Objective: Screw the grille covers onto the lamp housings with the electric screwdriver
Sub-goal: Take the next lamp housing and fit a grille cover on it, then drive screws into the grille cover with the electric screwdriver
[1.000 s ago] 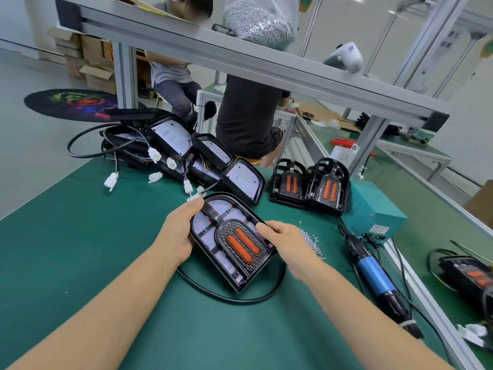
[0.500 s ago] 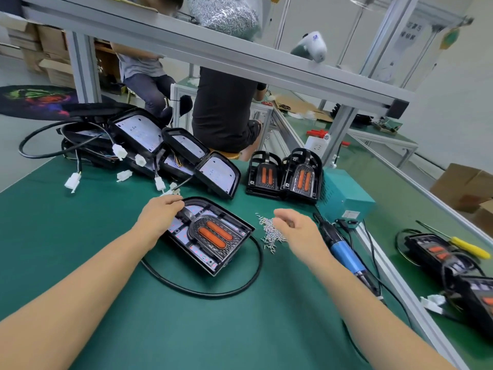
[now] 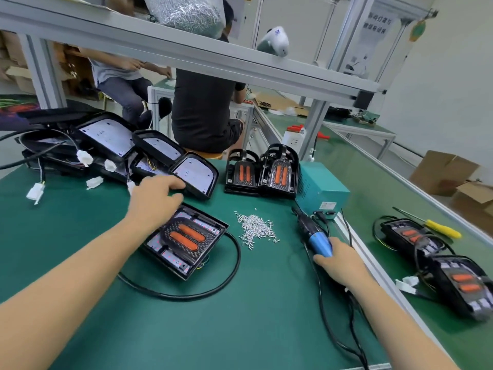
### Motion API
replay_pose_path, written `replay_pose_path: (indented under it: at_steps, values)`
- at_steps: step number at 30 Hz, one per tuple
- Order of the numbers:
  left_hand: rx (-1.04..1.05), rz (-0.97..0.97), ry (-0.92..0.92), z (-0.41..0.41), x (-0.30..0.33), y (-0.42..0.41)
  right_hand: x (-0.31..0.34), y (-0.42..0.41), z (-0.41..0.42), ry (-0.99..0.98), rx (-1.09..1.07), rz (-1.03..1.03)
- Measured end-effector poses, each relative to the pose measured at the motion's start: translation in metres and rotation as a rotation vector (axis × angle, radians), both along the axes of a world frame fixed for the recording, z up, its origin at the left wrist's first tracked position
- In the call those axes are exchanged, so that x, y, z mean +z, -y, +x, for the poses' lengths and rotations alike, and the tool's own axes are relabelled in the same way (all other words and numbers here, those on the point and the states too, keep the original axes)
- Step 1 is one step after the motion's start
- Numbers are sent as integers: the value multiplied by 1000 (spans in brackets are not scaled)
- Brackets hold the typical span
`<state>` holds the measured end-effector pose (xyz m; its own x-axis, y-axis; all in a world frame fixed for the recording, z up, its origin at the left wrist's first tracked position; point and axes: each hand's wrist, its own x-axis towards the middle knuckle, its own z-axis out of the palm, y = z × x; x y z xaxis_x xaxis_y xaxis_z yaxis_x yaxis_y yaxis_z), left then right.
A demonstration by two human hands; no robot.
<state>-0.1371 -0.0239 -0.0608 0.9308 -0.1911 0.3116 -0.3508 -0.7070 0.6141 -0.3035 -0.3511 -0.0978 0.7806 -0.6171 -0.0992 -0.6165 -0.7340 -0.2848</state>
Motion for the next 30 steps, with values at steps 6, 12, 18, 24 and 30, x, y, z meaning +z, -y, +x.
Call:
replay_pose_path:
  at_steps: [6, 12, 18, 24, 30]
  values:
    - [-346, 29, 54, -42, 15, 82, -3, 3, 4, -39, 9, -44]
    - [-444, 253, -78, -59, -17, 155, -4, 2, 19, -115, -36, -86]
    - [-347, 344, -73, -61, -47, 183, -5, 4, 29, -117, -89, -90]
    - [-279, 441, -5, -60, -56, 190, -13, 7, 26, -35, -78, -106]
    - [-277, 518, 79, -61, -56, 197, -13, 4, 24, -16, -76, -99]
